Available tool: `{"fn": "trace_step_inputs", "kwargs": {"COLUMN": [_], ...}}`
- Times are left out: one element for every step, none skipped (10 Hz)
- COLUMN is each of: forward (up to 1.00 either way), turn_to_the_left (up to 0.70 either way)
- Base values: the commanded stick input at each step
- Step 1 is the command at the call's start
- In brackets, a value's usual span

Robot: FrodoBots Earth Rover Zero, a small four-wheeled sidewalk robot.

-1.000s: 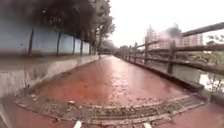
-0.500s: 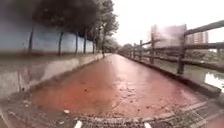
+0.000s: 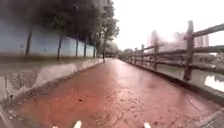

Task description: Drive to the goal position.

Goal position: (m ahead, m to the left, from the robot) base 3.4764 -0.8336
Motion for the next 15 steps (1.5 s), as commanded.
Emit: {"fn": "trace_step_inputs", "kwargs": {"forward": [0.5, 0.5, 0.5, 0.5, 0.5, 0.5, 0.5, 0.5, 0.5, 0.5, 0.5, 0.5, 0.5, 0.5, 0.5], "turn_to_the_left": [0.0, 0.0, 0.04, 0.09, 0.09, 0.07, 0.08, 0.1, 0.11, 0.08, 0.03, 0.0, 0.0, 0.0, 0.0]}}
